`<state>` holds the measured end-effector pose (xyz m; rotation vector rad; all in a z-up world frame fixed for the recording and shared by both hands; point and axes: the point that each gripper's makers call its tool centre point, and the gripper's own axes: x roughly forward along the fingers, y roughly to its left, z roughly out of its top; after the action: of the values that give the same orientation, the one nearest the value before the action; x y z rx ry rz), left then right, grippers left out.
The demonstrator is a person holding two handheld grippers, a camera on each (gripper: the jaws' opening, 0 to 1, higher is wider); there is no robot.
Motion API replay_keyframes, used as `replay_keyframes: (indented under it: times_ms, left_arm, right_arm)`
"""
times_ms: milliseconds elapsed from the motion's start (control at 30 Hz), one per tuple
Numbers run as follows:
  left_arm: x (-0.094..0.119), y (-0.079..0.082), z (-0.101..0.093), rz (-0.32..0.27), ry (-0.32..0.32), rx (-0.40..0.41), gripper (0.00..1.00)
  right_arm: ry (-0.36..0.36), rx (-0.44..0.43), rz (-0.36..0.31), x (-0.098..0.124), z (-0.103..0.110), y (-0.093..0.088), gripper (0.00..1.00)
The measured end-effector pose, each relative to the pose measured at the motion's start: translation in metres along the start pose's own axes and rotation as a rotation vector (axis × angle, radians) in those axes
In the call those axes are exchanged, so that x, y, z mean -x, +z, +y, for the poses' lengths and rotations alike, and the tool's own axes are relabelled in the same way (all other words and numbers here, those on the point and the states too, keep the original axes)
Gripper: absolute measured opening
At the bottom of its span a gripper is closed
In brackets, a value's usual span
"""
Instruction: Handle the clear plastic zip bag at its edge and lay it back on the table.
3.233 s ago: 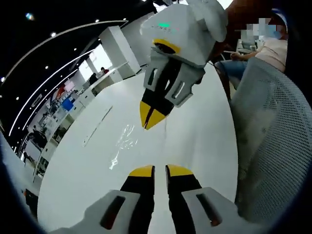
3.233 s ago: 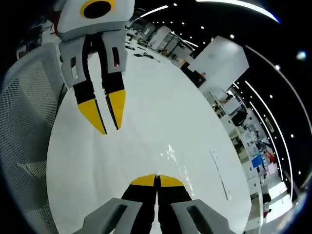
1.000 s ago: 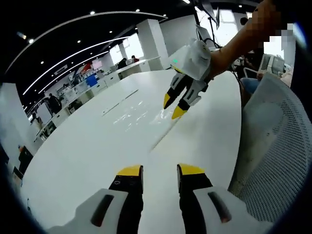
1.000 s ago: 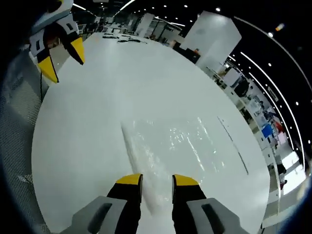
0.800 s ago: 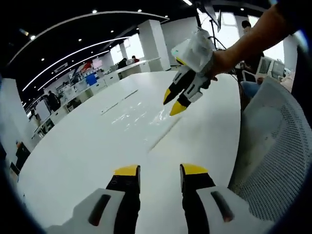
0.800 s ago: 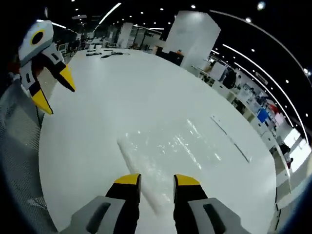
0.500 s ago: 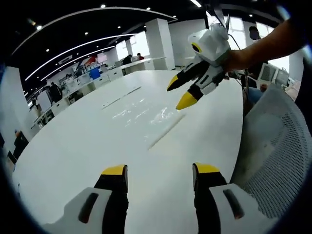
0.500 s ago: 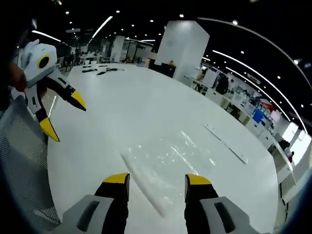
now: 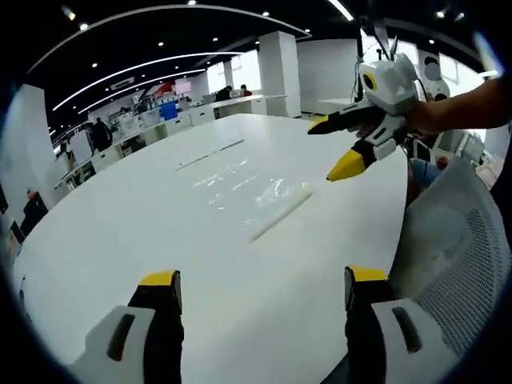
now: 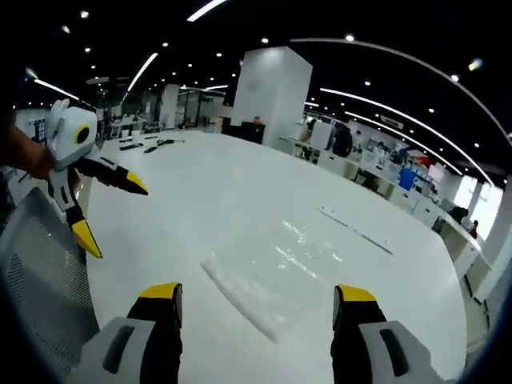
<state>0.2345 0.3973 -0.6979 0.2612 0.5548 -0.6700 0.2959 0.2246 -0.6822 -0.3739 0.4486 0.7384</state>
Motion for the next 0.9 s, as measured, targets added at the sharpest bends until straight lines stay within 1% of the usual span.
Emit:
replay_keyframes:
  times_ms: [67,167,233,267,367,433,600,667,733,800,900]
  left_arm:
    - [0.001,-0.002,0.001,0.005,0.001,0.010,0.88]
    - [0.004,-0.003,0.000,0.007,0.010,0.025,0.93]
    - [0.007,-0.002,0.000,-0.011,0.014,0.048,0.97]
    - [0.007,-0.002,0.000,-0.013,0.014,0.053,0.99]
    - [0.012,-0.006,-0.003,-0.007,0.012,0.048,0.99]
    - [0.015,-0.008,-0.005,-0.002,0.017,0.034,0.99]
    - [0.023,-0.013,-0.005,-0.011,0.030,0.065,0.99]
    - [0.026,-0.015,-0.005,-0.019,0.037,0.062,0.99]
    - [0.031,-0.014,-0.008,-0.040,0.043,0.038,0.99]
    - [0.034,-0.017,-0.007,-0.052,0.039,0.052,0.99]
    - [0.037,-0.017,-0.009,-0.073,0.041,0.091,0.99]
  right_arm:
    - [-0.001,-0.013,-0.006,0.004,0.000,-0.001,0.84]
    - [-0.016,-0.077,-0.031,0.010,0.000,-0.002,0.92]
    - [-0.029,-0.118,-0.043,0.018,0.001,-0.002,0.96]
    - [-0.029,-0.121,-0.045,0.019,0.002,-0.003,0.97]
    - [-0.047,-0.154,-0.050,0.031,0.005,-0.006,1.00]
    - [-0.054,-0.168,-0.047,0.036,0.008,-0.010,1.00]
    - [-0.086,-0.182,-0.048,0.051,0.011,-0.015,1.00]
    - [-0.092,-0.195,-0.051,0.055,0.013,-0.018,1.00]
    - [-0.097,-0.219,-0.058,0.061,0.017,-0.019,1.00]
    - [-0.100,-0.222,-0.061,0.063,0.018,-0.020,1.00]
    - [-0.101,-0.217,-0.050,0.066,0.023,-0.024,1.00]
